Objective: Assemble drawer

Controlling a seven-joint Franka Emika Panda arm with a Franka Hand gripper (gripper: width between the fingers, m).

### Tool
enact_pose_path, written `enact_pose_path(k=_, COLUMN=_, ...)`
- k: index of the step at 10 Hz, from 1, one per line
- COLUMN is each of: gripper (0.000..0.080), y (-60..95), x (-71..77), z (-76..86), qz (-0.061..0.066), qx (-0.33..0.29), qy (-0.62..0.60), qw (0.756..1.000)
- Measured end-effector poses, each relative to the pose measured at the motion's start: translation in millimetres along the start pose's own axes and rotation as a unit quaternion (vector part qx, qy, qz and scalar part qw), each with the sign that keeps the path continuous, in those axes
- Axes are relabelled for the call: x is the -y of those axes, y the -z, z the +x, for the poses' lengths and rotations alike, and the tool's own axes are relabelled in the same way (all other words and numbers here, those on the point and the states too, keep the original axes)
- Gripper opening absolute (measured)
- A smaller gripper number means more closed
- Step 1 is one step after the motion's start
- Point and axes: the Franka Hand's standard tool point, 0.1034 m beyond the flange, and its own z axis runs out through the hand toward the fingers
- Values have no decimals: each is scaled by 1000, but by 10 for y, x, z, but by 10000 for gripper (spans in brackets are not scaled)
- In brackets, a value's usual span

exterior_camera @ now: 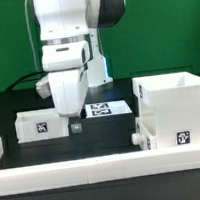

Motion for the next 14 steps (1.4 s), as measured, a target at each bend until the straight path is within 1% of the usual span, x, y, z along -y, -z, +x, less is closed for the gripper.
enact_pose_path(k=2, gripper=649, y=-4, x=2, z=11, qz=0, qx=0, qy=-71, qw=997)
enact_pose_path(k=4, gripper=649, y=-5, x=3, z=13, qz=1, qx=-1, qy=-112, qw=994)
enact_pose_path(k=5, gripper=649, y=2, x=0, z=15, qz=0, qx=-3, qy=-153, qw=988)
enact_pose_path(k=6, gripper=649, y=65, x=-3, z=-15, qz=-8, qx=-2, qy=-202, qw=979)
enact_pose_path(k=7, gripper=649, y=133, x=41, z=-33, qz=-15, qx=-2, qy=-242, qw=970)
enact_pose_path(k=9, gripper=649, y=208, x=148, z=-114, qz=-15, qx=-2, qy=-331, qw=944)
enact_pose_path(k=10, gripper=649, y=223, x=198, z=-173, qz=-13, qx=-3, qy=-358, qw=934)
enact_pose_path(k=11, gripper=649, y=222, x=241, z=-196, qz=-10, qx=-6, qy=-398, qw=917)
enact_pose_path(k=12, gripper=649, y=218, x=238, z=-175, qz=-9, qx=-9, qy=-426, qw=904)
enact_pose_path(k=13, gripper=649, y=213, x=238, z=-164, qz=-7, qx=-11, qy=-441, qw=898)
enact_pose_path(k=14, gripper=649, y=213, x=238, z=-164, qz=-7, qx=-11, qy=-441, qw=898)
